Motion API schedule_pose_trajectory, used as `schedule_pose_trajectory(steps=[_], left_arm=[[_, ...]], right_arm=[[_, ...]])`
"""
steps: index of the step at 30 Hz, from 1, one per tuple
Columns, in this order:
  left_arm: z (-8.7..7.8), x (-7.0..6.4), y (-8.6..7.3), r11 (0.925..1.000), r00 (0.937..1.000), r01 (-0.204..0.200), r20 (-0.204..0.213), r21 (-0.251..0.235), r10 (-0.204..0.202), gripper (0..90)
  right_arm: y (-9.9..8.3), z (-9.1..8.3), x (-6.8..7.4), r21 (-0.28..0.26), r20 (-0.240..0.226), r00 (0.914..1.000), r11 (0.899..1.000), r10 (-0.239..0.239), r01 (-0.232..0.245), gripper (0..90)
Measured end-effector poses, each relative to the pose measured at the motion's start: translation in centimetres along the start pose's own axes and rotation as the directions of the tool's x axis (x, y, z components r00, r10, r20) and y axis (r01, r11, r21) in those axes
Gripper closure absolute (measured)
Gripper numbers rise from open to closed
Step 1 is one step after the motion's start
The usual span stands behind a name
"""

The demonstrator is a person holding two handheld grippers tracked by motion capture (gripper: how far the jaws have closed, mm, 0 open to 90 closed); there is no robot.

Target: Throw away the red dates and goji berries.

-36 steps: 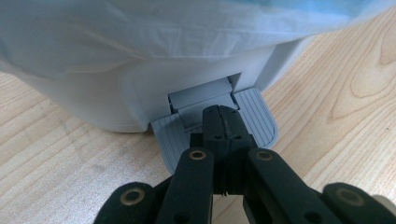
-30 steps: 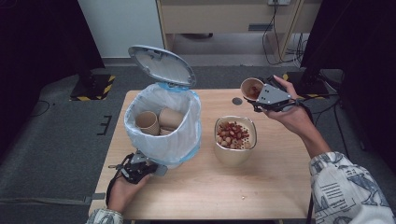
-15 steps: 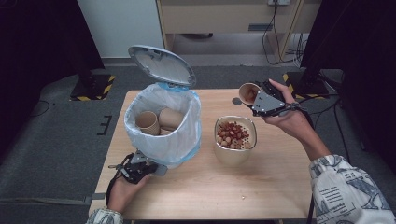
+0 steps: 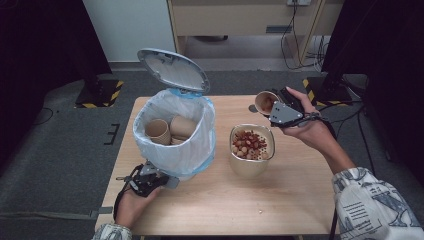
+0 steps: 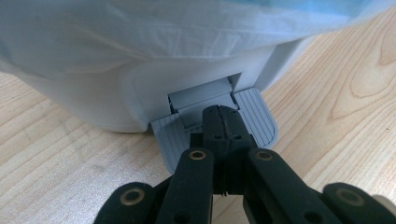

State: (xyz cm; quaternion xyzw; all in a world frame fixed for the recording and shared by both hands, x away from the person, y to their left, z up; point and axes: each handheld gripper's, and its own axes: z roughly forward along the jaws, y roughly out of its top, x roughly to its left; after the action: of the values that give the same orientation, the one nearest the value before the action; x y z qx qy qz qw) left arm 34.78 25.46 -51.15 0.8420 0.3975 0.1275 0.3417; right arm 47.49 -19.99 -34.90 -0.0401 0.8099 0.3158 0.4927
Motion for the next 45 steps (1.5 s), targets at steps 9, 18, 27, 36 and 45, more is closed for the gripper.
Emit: schedule_pose_trajectory(steps=[9, 18, 27, 36, 45], left_arm=[[0.0, 0.0, 0.0, 1.0000, 1.0000, 0.000, 0.000, 0.000, 0.000, 89.9], [0.0, 0.0, 0.0, 1.0000, 1.0000, 0.000, -0.001, 0.000, 0.000, 89.9], [0.0, 0.0, 0.0, 1.0000, 1.0000, 0.000, 0.000, 0.000, 0.000, 89.9], [0.0, 0.0, 0.0, 1.0000, 1.0000, 0.000, 0.000, 0.000, 0.000, 90.0], [0.0, 0.0, 0.0, 1.0000, 1.0000, 0.001, 0.000, 0.000, -0.001, 90.0]], right_arm=[[0.3, 0.0, 0.4, 0.003, -0.009, 0.9996, 1.000, -0.028, 0.028, 31.1], [0.0, -0.1, 0.7, 0.014, -0.015, 0.9994, 0.999, -0.031, 0.031, 31.1], [0.4, -0.2, 1.0, 0.012, -0.019, 0.9982, 0.998, -0.057, 0.057, 31.0], [0.4, -0.6, 1.4, 0.018, -0.024, 0.9972, 0.997, -0.071, 0.071, 31.0], [0.6, -0.9, 1.5, 0.018, -0.024, 0.9955, 0.996, -0.092, 0.092, 31.0]])
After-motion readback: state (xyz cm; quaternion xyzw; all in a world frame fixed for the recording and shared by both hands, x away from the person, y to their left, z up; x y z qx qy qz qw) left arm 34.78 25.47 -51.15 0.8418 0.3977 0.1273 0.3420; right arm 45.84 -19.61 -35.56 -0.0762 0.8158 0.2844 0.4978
